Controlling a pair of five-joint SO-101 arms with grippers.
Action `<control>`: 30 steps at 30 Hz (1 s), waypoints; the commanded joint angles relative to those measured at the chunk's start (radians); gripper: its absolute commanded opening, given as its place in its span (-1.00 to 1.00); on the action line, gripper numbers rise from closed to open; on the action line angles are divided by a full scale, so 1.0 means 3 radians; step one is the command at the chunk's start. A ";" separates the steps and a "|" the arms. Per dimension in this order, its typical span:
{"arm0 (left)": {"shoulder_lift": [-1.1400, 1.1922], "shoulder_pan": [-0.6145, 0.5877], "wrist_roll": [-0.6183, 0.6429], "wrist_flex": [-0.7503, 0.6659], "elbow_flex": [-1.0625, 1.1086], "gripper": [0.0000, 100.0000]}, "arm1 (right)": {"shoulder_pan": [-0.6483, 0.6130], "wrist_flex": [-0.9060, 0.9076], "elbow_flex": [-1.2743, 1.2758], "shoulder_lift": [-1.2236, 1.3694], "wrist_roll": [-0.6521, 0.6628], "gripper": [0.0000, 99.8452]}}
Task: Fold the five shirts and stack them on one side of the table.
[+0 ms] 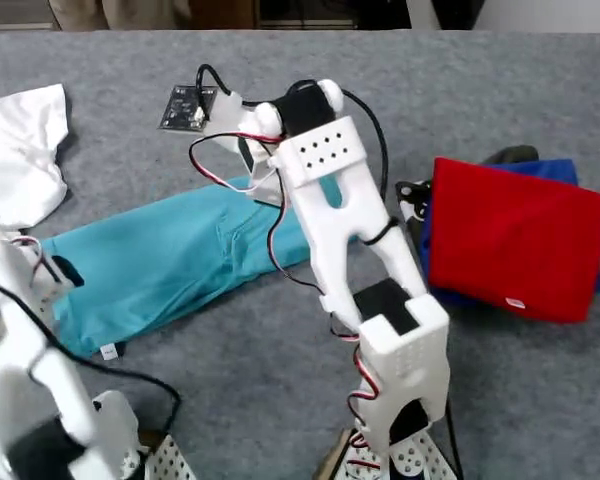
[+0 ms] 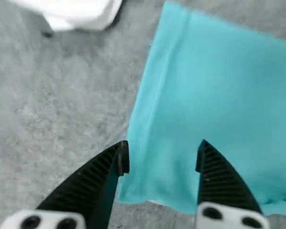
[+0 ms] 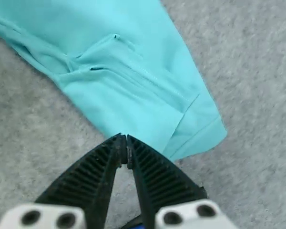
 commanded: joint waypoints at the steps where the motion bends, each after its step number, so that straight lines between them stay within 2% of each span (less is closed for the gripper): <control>1: 0.0524 -0.0133 -0.0026 0.0159 -0.0578 -0.47 | 0.0084 0.0046 0.0023 -0.0274 -0.0020 -0.99; 5: 0.1051 -0.0148 -0.0159 0.0292 -0.0987 -0.46 | 0.0084 0.0051 0.0028 -0.0279 -0.0031 -0.99; 11: 0.1624 -0.0133 -0.0281 0.0256 -0.1187 -0.47 | 0.0084 0.0056 0.0028 -0.0289 -0.0041 -0.99; 18: 0.2002 -0.0133 -0.0281 -0.0251 -0.1008 -0.54 | 0.0084 0.0056 0.0028 -0.0289 -0.0041 -0.99; 24: 0.2043 -0.0113 -0.0281 -0.0276 -0.1023 -0.71 | 0.0084 0.0056 0.0028 -0.0289 -0.0041 -0.99; 30: 0.2048 0.0113 -0.0286 -0.0281 -0.0885 -0.96 | 0.0084 0.0056 0.0028 -0.0294 -0.0041 -0.99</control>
